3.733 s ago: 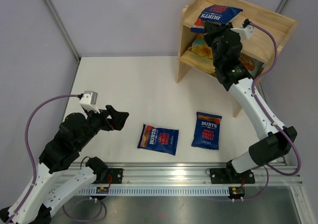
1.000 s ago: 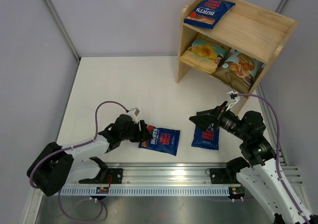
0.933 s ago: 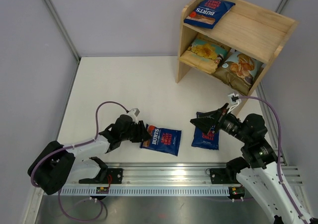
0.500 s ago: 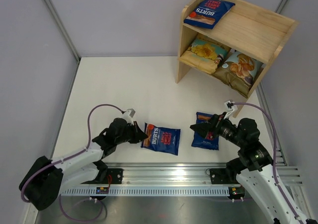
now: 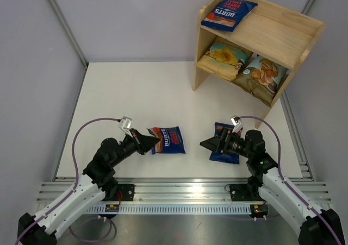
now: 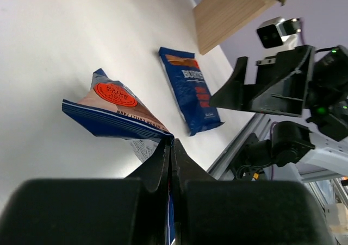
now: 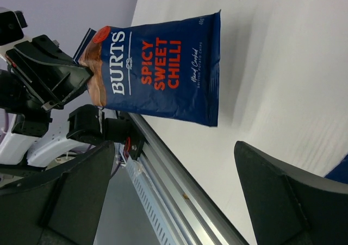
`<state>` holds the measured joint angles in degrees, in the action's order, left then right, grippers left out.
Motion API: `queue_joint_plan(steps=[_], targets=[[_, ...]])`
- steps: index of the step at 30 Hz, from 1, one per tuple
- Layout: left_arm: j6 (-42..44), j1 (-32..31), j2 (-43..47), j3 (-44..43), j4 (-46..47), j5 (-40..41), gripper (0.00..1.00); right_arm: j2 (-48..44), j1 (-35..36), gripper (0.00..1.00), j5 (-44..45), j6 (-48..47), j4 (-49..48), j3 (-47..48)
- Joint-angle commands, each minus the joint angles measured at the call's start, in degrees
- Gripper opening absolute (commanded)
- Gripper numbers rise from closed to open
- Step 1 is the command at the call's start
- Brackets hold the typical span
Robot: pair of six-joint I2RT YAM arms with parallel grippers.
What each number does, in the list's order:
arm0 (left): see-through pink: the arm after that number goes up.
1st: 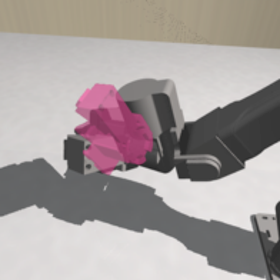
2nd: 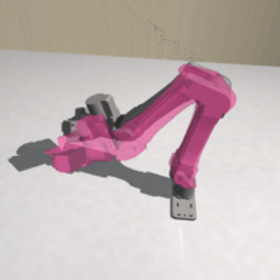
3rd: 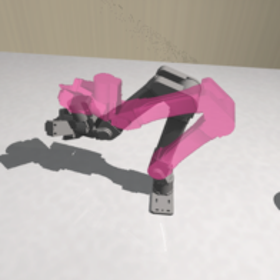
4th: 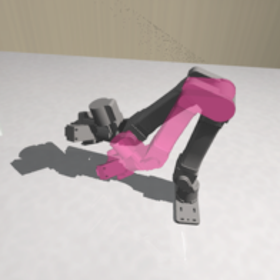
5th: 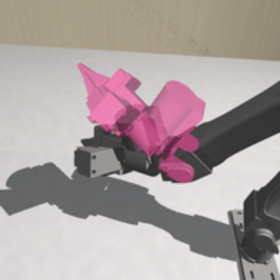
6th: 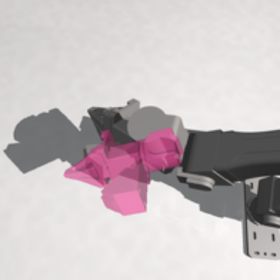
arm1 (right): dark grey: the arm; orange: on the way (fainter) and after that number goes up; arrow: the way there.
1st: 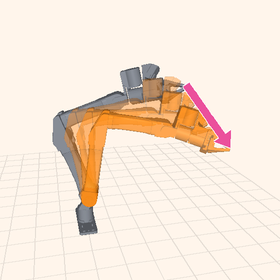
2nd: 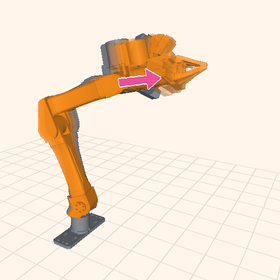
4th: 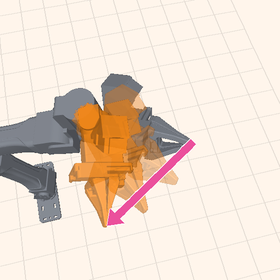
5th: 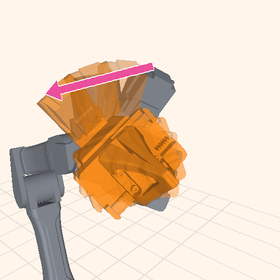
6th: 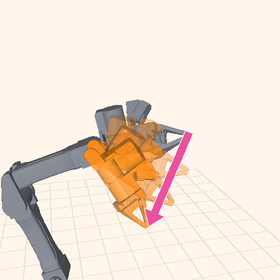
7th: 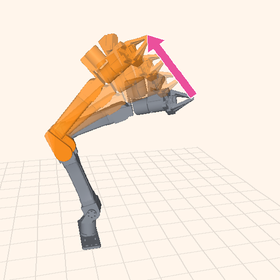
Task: Place and organize the chips bags onto the shelf
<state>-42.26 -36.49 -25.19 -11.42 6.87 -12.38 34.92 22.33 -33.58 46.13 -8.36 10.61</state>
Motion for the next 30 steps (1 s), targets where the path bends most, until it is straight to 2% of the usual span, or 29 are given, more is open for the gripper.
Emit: queue_joint_plan(steps=[1,5,10,13,19,22,26,30], targets=[[-1.24,0.01,2.51,-2.11,4.97,-4.74,0.00,2.69,-0.18,0.99,-4.73,2.82,-15.09,-0.94],[-3.09,0.01,4.53,-1.68,12.45,-9.14,0.00,6.82,-0.09,0.98,-8.07,6.41,-22.38,-1.47],[-5.99,-0.07,5.50,-0.36,24.20,-13.53,0.00,12.09,-0.09,0.97,-12.29,9.94,-25.48,0.81],[-8.01,-0.07,5.50,0.61,30.62,-14.94,0.00,12.37,0.00,0.97,-13.87,11.70,-28.10,0.73],[-12.14,-0.07,3.84,2.10,42.14,-18.11,0.00,11.32,-0.09,0.96,-19.85,22.50,-41.02,0.64],[-14.25,-0.16,2.17,2.28,47.68,-19.69,0.00,10.88,0.00,0.92,-22.31,28.48,-47.00,1.77],[-16.97,-0.07,-0.21,2.19,53.76,-21.54,0.00,10.17,0.00,0.86,-23.54,34.01,-50.25,2.57],[-17.94,-0.07,-2.93,2.02,57.81,-23.30,0.00,9.47,0.09,0.75,-23.28,37.36,-50.35,3.54]])
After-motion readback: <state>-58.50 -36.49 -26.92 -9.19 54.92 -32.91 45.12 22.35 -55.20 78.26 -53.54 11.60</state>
